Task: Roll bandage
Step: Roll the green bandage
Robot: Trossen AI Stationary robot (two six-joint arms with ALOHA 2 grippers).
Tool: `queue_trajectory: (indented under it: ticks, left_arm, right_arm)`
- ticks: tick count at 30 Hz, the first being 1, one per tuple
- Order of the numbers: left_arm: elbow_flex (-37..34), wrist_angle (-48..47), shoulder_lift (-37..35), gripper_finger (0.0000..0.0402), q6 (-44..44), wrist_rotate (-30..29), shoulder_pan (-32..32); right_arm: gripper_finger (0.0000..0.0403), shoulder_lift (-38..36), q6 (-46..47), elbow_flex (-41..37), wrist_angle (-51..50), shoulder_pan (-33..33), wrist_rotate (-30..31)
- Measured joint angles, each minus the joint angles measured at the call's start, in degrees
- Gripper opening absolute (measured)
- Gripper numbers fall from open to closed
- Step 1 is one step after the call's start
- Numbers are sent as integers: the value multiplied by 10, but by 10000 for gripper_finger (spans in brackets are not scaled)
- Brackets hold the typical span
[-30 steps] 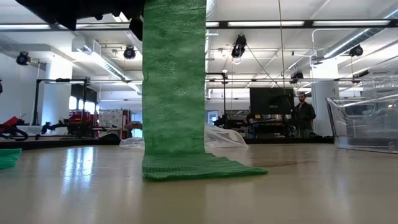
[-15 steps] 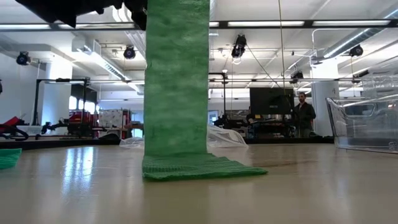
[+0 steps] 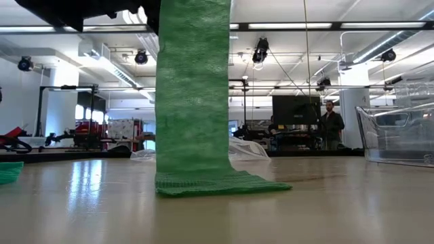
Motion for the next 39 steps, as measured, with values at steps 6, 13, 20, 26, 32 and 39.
queue_trajectory:
  ticks: [6,13,20,26,32,39]
  left_arm:
    - [0,5,10,92,4,-12,0]
    - [0,6,13,10,11,-12,0]
    - [0,1,23,1,12,-12,0]
    - [0,-17,23,0,10,-17,0]
    - [1,-23,20,0,11,-37,1]
    - [0,-28,10,21,39,-36,0]
  right_arm:
    - [34,0,41,0,7,0,-18]
    - [38,6,97,-2,36,-3,-33]
    - [36,3,112,-2,71,-6,10]
    - [37,-6,97,-2,70,-5,91]
    - [37,-7,73,-2,51,-6,123]
    - [36,2,36,-3,41,-6,125]
